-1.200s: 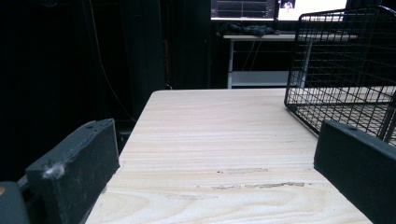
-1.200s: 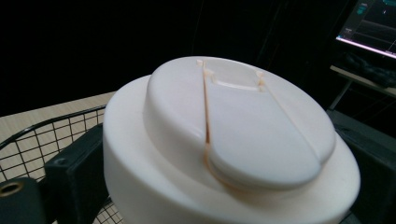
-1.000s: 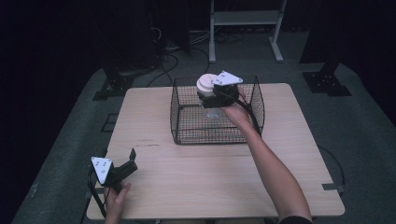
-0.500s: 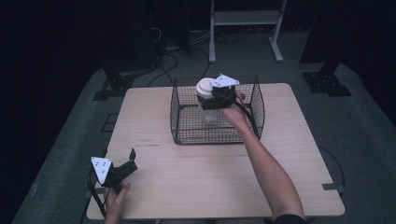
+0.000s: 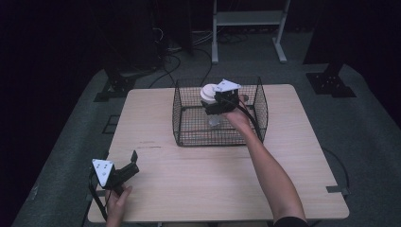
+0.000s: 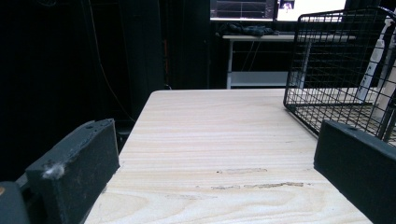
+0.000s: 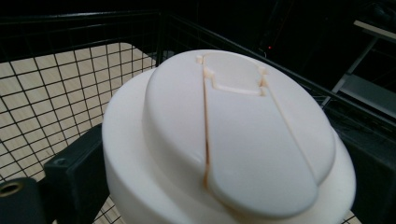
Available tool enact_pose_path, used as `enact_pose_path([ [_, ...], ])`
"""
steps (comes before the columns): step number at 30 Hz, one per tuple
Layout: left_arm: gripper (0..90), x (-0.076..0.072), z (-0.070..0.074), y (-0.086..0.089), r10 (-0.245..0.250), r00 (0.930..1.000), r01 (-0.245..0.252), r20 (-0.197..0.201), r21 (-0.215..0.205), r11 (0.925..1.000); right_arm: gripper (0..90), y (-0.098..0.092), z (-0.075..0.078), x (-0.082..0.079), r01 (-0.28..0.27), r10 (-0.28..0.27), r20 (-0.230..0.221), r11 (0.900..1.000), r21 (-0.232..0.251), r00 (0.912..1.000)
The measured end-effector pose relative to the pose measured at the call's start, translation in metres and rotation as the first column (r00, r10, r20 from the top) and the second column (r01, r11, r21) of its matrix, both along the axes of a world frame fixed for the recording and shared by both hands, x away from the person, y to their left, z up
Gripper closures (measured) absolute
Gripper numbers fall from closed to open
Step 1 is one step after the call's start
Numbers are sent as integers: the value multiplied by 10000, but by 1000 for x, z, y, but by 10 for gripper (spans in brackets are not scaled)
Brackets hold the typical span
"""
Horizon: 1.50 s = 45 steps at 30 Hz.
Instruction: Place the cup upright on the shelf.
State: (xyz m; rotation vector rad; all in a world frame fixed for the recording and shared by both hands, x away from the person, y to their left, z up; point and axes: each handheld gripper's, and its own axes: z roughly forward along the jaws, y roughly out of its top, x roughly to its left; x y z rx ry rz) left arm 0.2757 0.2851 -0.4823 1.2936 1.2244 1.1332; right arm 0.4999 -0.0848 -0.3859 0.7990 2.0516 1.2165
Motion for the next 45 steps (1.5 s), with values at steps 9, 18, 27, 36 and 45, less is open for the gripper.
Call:
enact_pose_path([
  [9,0,0,0,0,-3,10000,3,-8,23,10000,37,-6,-2,-1,26,-25,-94,9999,134,10000],
  [18,0,0,0,0,-5,10000,5,-9,27,10000,35,-9,-1,-2,20,-20,-76,10000,-11,10000],
  [27,0,0,0,0,-5,10000,6,-10,33,10000,31,-8,0,-2,81,-81,-12,9999,-120,10000],
  [36,0,0,0,-1,1,10000,-1,-19,47,10000,25,-8,10,-4,65,-68,302,9999,85,9995],
  [45,0,0,0,-1,20,10000,-20,-16,59,10000,24,-9,18,-8,-7,-8,448,9994,340,9990],
])
